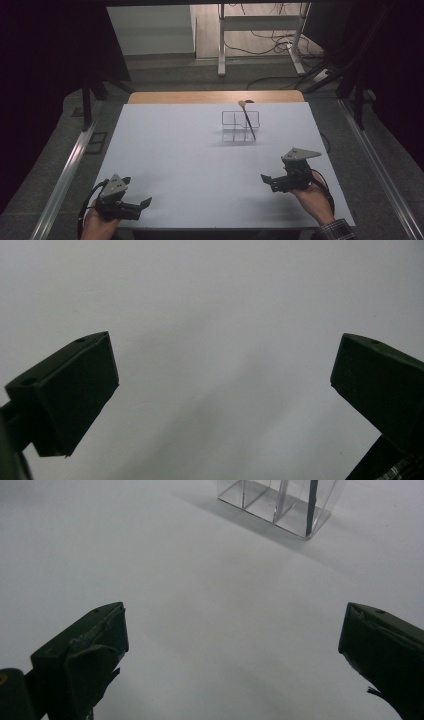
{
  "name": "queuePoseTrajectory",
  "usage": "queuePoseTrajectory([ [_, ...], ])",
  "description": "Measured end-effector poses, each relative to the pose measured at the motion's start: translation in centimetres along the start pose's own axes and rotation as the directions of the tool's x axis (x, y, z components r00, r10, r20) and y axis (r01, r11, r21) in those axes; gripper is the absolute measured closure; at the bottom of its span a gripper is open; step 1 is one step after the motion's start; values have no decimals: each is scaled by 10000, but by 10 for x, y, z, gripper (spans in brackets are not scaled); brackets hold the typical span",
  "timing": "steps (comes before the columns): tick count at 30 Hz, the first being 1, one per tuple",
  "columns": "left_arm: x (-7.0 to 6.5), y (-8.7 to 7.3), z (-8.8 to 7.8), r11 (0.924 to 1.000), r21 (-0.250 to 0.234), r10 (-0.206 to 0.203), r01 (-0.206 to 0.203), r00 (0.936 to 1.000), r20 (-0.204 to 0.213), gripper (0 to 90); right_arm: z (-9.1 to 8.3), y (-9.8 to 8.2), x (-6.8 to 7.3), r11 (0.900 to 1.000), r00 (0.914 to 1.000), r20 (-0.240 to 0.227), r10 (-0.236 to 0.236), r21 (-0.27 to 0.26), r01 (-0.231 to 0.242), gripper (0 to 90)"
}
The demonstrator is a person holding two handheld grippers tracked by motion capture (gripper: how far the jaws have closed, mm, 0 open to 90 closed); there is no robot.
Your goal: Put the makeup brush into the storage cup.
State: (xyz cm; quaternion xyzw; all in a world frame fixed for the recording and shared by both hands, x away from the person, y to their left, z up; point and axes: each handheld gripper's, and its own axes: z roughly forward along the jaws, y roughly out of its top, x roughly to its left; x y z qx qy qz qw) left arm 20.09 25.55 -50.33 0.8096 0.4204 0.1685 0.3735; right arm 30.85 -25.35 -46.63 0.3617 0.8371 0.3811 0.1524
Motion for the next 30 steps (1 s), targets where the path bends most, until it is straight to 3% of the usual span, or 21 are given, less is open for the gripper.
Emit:
queuePoseTrajectory([
  [30, 0, 0, 1, 10000, 35, -25, 26, 9999, -104, 0, -35, -31, -7, 9997, 9972, 714, 210, 63, -215, 0],
])
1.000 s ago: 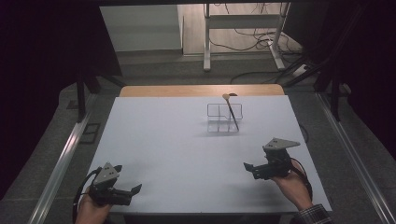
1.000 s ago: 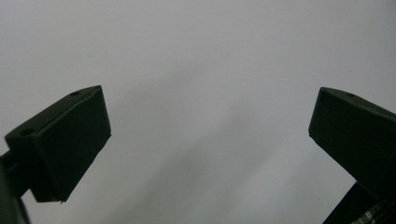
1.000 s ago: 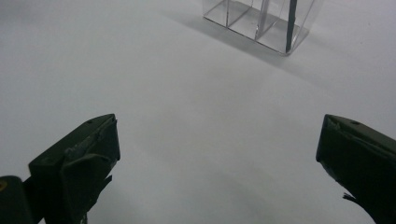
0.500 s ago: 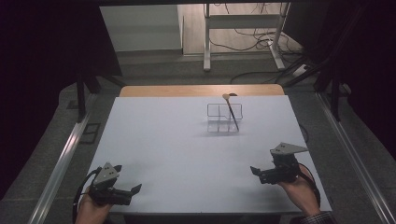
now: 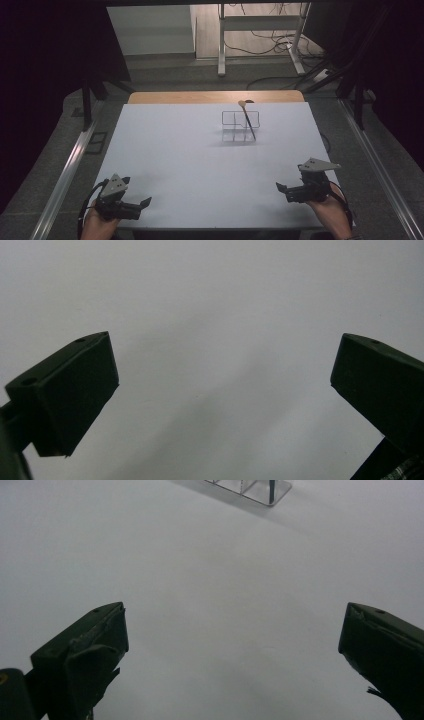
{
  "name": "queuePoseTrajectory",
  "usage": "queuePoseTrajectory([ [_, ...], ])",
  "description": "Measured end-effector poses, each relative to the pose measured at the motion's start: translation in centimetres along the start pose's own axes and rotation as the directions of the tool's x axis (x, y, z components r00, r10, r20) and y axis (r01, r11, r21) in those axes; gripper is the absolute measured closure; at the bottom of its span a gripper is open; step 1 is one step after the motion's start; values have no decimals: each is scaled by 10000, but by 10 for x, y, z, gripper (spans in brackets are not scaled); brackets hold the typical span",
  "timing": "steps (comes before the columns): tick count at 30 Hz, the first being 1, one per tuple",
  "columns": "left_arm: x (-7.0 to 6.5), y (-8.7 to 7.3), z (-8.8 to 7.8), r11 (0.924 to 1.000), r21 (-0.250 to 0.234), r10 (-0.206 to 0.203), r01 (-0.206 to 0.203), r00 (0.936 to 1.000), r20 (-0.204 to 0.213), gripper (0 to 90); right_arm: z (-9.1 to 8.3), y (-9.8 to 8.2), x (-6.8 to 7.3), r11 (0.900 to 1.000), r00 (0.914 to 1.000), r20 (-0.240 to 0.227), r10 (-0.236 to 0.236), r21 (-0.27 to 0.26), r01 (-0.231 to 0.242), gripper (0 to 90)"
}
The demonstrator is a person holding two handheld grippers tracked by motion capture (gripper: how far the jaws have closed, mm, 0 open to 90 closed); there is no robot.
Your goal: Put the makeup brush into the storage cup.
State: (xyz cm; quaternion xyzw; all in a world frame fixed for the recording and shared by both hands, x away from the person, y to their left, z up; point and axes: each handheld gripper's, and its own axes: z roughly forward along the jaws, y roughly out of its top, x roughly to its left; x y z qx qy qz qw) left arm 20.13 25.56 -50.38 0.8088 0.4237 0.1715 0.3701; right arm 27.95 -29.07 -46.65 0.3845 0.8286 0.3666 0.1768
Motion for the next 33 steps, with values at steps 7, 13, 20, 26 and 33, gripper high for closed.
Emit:
queuePoseTrajectory([
  [7, 0, 0, 0, 10000, 18, 6, -6, 10000, -18, 0, -9, -9, -4, 9999, 9998, 180, 127, -26, -126, 0],
  [13, 0, 0, 0, 10000, 24, -9, 9, 10000, -33, 0, -17, -19, -9, 9995, 9988, 379, 324, -18, -323, 0],
  [20, 0, 0, 1, 10000, 44, -2, 3, 10000, -28, 0, -26, -29, -12, 9994, 9966, 749, 345, 70, -352, 0],
  [26, 0, 0, 1, 10000, 58, -28, 28, 10000, -25, 0, -32, -36, -15, 9987, 9949, 889, 486, 91, -496, 0],
  [33, 1, 0, 1, 9999, 100, -20, 21, 10000, -39, 0, -36, -46, -19, 9963, 9929, 901, 772, 317, -803, 0],
])
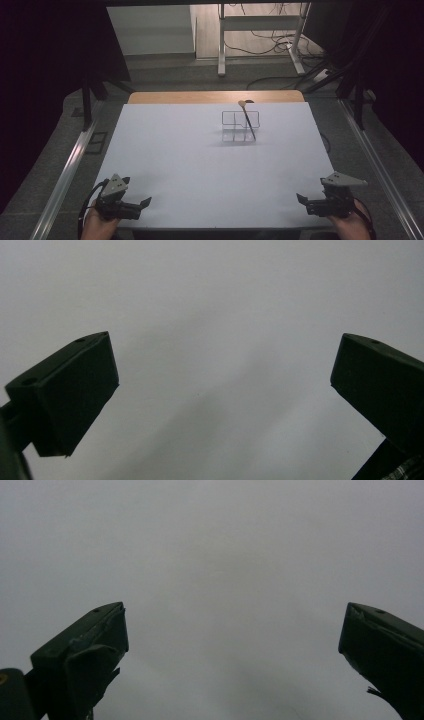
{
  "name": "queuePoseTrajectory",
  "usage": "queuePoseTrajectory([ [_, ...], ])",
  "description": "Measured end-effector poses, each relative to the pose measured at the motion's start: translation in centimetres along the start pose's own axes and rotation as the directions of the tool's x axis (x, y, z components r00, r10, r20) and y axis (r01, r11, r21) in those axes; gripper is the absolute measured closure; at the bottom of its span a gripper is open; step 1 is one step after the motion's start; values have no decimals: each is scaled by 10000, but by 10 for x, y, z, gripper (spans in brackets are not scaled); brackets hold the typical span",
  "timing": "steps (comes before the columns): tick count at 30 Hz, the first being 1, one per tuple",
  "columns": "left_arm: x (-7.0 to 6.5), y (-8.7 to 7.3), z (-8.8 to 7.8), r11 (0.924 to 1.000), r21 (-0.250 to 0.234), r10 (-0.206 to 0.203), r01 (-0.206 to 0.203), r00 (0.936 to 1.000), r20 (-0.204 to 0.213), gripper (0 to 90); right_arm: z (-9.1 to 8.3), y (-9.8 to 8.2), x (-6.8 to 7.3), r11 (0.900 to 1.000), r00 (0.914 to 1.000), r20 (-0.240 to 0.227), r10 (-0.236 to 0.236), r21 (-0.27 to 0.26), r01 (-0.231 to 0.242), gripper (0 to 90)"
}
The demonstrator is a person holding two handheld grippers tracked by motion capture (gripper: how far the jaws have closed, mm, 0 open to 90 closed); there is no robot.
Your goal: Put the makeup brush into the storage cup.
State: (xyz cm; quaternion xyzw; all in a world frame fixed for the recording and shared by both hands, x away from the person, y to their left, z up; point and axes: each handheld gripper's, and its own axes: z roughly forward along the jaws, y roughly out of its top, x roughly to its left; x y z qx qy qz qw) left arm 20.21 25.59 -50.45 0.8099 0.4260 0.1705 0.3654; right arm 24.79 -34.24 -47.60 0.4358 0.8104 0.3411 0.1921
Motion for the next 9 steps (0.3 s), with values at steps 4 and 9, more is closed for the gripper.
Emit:
queuePoseTrajectory([
  [4, 0, 0, 0, 10000, 20, 10, -10, 10000, -1, 0, 0, -1, 0, 10000, 10000, -22, 53, 56, -53, 0],
  [9, 0, 1, 1, 10000, -1, -1, 1, 10000, 3, 0, 1, -2, -1, 9999, 10000, -45, 65, 96, -64, 0],
])
